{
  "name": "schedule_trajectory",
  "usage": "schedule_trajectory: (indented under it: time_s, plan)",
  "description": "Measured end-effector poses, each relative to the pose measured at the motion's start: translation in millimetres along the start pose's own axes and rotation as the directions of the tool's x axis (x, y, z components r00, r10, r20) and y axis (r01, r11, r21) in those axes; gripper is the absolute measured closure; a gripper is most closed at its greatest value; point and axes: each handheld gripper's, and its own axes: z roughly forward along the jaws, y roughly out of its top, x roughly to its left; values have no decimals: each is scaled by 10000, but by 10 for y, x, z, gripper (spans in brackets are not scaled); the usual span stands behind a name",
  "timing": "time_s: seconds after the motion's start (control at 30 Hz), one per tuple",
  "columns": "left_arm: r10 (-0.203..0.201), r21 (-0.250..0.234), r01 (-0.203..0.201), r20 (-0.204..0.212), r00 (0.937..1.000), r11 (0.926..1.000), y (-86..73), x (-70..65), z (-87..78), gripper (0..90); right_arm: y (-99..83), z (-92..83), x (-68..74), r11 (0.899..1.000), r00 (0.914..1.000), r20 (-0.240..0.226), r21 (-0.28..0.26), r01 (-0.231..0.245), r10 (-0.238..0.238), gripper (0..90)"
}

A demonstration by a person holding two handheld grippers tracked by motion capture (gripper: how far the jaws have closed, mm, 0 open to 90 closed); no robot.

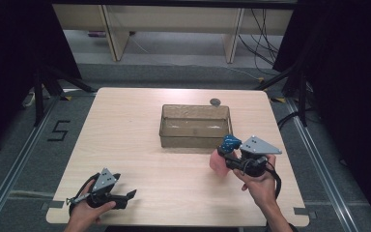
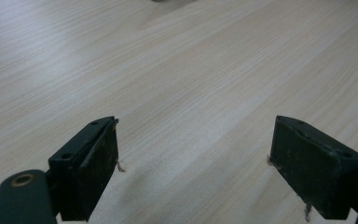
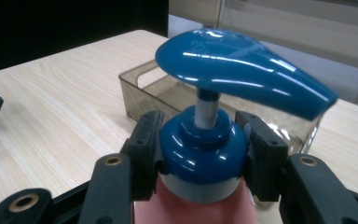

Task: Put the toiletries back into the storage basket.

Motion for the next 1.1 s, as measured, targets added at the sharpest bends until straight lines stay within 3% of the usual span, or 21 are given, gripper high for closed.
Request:
schedule_trajectory:
  time_s: [0.07,0.13,0.2,0.23,0.3,0.4,0.5,0.57,0.67,0.83,1.1]
  plan:
    - [93,13,-93,58,9999,10000,3,11,-5,149,21,10,17,9997,9996,-95,42,-258,259,536]
    - [430,59,-430,-16,9991,9991,6,39,-11,149,60,28,2,10000,9999,-140,45,-66,66,536]
    - [-73,-130,73,29,10000,9999,1,9,-3,149,98,45,-13,10000,10000,-42,-30,16,-17,536]
    - [-102,-155,103,46,9999,9998,1,6,1,149,110,49,-11,10000,9999,-127,29,-73,73,536]
    - [153,58,-153,40,9999,9999,0,14,-10,149,150,68,-22,9998,9999,-43,-99,-158,158,536]
    - [-116,-172,117,49,9999,9998,5,2,4,148,211,83,-58,9999,10000,-48,-145,-67,66,536]
    - [125,29,-125,43,9999,9999,3,20,-13,149,294,94,-81,9999,9998,-176,-123,9,-12,536]
    - [-146,-181,146,38,9999,9997,1,5,2,149,334,98,-104,9999,9999,-138,-122,83,-85,536]
    - [41,-34,-41,86,10000,10000,2,10,-3,149,385,105,-119,9999,9999,-140,-102,-38,37,536]
    - [-104,-158,105,73,9999,9998,2,2,3,149,479,129,-178,9997,9999,-29,-194,151,-151,536]
    - [28,-21,-28,71,10000,10000,1,13,-5,149,600,228,-265,9997,9999,79,-221,-76,78,536]
